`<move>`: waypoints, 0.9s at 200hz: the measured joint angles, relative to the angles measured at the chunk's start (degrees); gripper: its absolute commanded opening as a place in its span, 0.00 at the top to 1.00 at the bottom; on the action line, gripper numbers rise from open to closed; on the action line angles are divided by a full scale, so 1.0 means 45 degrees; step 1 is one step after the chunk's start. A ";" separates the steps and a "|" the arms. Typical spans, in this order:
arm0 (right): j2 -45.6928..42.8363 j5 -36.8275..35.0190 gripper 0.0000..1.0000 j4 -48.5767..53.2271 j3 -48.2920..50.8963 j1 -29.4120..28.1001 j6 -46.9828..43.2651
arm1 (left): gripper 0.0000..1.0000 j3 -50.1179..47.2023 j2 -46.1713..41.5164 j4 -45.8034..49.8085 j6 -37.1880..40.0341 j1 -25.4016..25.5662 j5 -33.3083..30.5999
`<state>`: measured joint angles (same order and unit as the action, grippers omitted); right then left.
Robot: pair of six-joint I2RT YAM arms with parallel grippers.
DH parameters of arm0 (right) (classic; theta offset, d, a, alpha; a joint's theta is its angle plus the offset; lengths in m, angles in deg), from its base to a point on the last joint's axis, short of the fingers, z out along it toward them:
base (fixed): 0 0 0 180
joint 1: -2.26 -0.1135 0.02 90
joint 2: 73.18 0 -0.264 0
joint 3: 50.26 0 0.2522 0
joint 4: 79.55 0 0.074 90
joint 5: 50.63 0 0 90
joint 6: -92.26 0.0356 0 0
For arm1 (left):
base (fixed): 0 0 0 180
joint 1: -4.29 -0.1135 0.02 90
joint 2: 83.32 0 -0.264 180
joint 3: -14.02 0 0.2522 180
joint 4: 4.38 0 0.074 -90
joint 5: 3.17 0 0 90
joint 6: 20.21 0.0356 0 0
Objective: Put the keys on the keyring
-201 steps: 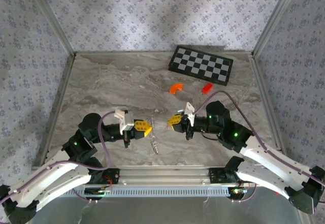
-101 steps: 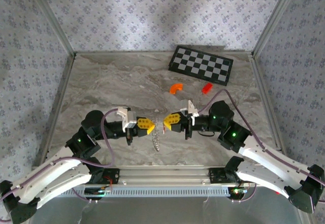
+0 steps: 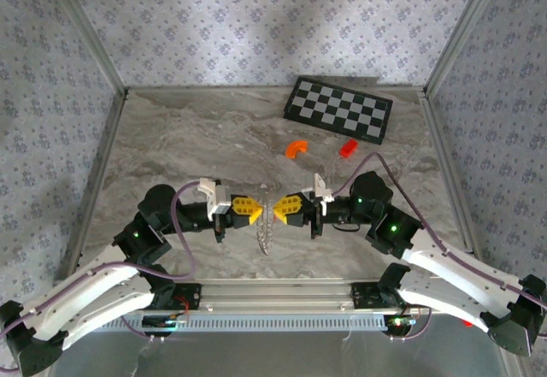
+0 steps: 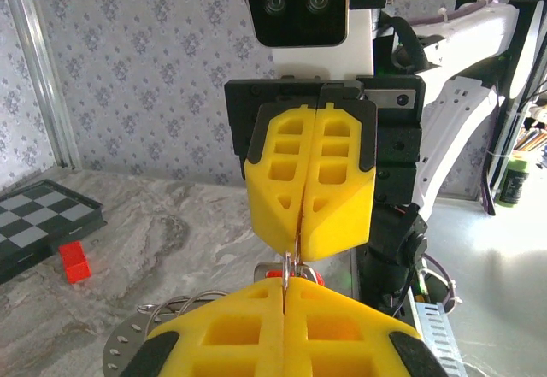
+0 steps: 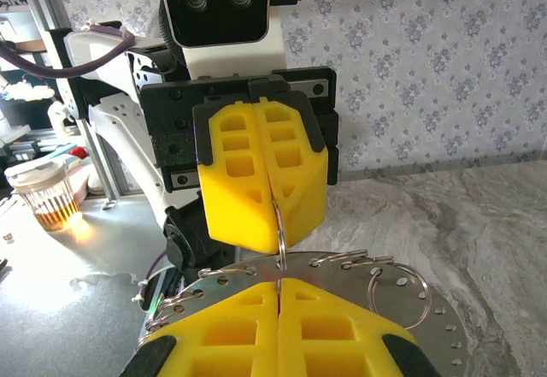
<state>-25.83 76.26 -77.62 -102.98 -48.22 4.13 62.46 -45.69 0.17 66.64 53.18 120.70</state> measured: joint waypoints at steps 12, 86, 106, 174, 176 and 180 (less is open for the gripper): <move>0.0005 -0.0005 1.00 0.0005 -0.0015 -0.0019 -0.0044 | 1.00 0.0000 0.0000 -0.0015 0.0000 0.0000 -0.0005; 0.0165 -0.0015 1.00 -0.0005 -0.0165 -0.0034 -0.0165 | 1.00 0.0000 0.0010 -0.0015 0.0000 0.0000 0.0000; 0.0219 -0.0015 1.00 0.0000 -0.0165 -0.0044 -0.0189 | 1.00 0.0000 0.0010 -0.0015 0.0000 0.0000 0.0000; 0.0296 -0.0044 1.00 -0.0010 -0.0165 -0.0068 -0.0238 | 1.00 0.0000 0.0146 -0.0102 -0.0112 0.0000 0.0000; 0.0301 -0.0044 1.00 -0.0010 -0.0165 -0.0068 -0.0238 | 1.00 0.0000 0.0151 -0.0107 -0.0117 0.0000 0.0000; 0.0306 -0.0049 1.00 -0.0010 -0.0165 -0.0068 -0.0238 | 1.00 0.0000 0.0170 -0.0117 -0.0126 0.0000 0.0000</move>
<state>-24.45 76.04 -77.66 -103.72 -48.53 3.06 62.46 -44.93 -0.36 66.07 53.18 120.70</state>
